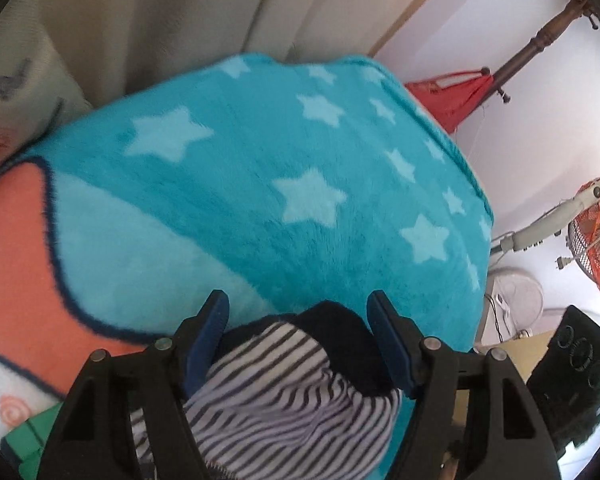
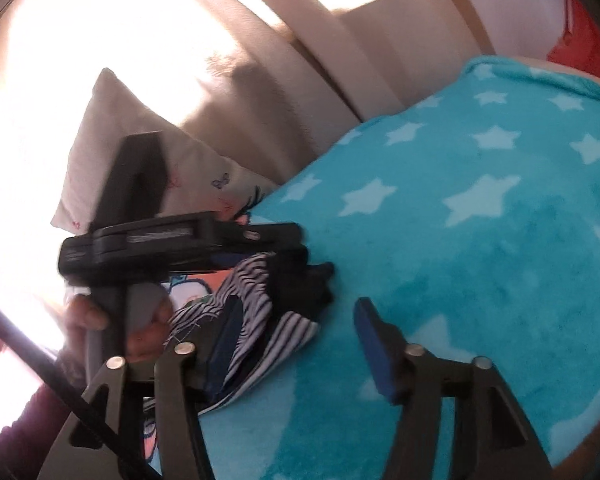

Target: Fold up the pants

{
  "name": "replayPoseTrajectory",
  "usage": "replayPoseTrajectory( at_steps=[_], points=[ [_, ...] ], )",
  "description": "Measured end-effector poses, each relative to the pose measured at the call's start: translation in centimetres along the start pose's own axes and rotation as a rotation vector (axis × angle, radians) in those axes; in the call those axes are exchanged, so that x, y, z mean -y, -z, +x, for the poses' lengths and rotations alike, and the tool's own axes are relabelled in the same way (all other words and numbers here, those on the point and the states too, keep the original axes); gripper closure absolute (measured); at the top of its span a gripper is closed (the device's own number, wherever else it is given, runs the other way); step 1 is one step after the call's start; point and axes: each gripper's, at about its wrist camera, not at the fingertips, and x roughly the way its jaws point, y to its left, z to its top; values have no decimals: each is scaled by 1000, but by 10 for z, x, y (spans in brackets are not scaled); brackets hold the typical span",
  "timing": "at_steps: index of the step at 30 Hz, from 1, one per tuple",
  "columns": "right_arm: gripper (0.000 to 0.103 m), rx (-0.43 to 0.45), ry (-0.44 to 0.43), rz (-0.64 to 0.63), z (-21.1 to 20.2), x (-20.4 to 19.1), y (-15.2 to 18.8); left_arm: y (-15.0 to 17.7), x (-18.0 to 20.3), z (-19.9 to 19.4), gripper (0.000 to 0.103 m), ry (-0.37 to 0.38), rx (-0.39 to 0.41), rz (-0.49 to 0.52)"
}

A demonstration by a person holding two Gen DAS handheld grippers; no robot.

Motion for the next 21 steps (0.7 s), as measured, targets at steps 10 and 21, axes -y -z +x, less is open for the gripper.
replayPoseTrajectory(
  at_steps=[10, 21],
  points=[
    [61, -70, 51, -84, 39, -20, 6, 4, 17, 10, 88, -85, -41, 130],
    [76, -16, 52, -113, 27, -38, 1, 10, 22, -38, 91, -60, 88, 115]
  ],
)
